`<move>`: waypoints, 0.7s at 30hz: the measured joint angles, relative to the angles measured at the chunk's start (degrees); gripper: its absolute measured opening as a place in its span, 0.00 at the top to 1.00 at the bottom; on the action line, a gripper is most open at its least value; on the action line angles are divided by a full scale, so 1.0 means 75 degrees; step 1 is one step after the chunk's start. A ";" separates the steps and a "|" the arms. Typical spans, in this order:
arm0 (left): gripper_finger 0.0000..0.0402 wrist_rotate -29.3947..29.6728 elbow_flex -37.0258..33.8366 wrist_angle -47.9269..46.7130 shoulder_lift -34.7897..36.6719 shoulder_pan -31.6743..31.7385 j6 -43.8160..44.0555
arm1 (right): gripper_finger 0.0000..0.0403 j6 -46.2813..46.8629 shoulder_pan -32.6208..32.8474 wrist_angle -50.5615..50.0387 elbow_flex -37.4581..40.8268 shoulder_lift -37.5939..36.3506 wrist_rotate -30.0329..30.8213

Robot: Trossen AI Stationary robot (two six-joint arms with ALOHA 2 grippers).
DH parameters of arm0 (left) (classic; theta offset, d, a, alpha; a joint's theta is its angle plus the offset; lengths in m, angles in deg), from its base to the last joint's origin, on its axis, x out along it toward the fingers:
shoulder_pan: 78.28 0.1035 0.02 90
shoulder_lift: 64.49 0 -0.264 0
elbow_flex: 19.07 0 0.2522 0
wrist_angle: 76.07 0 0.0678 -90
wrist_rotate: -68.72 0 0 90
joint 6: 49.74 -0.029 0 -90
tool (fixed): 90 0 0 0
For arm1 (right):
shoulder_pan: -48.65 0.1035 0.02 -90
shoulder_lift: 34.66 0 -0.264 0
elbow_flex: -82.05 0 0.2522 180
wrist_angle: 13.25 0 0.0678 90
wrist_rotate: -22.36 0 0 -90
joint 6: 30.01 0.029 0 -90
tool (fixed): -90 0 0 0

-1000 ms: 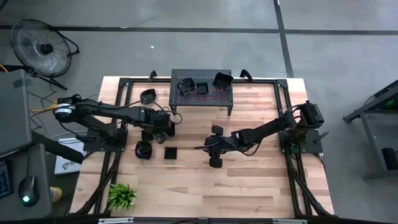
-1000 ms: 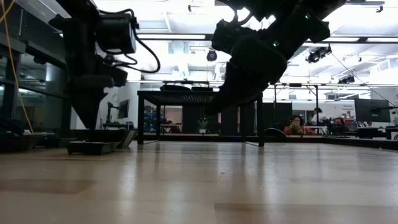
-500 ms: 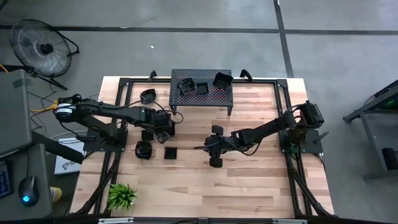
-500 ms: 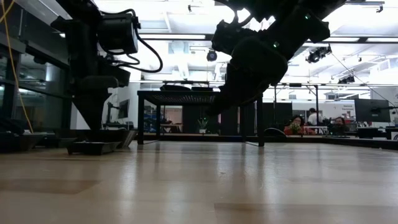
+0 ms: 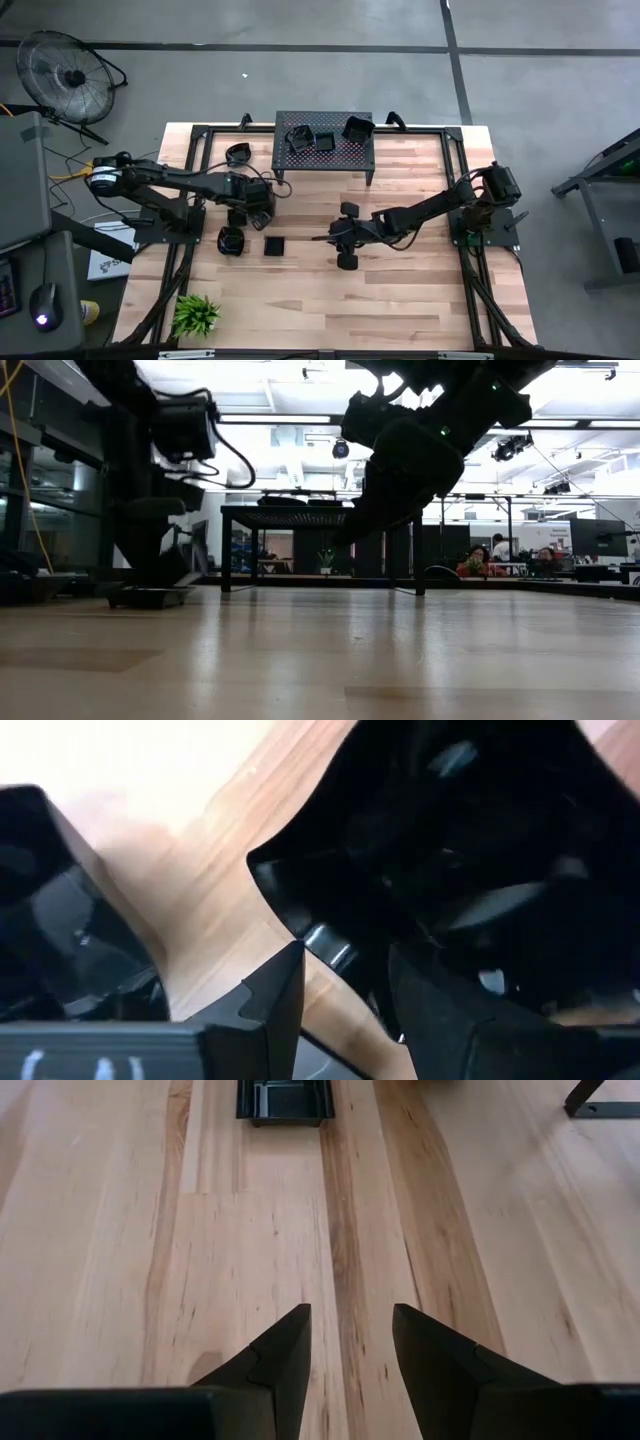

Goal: Pick & Place Mini shaped plates
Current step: Stack the black distorted square plate on top of the black distorted square plate on the shelf

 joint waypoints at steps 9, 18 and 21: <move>0.65 -0.0109 -0.0098 0.0646 0.0000 0.0147 -0.0364 | 0.66 0.0000 0.0000 0.0000 0.0000 0.0000 0.0036; 0.65 -0.0378 0.0007 0.0755 0.0000 0.0132 -0.0472 | 0.66 0.0000 0.0000 -0.0002 0.0000 0.0000 0.0035; 0.65 -0.0469 0.0007 0.0764 0.0000 0.0132 -0.0449 | 0.66 0.0000 0.0000 -0.0001 0.0000 0.0000 0.0035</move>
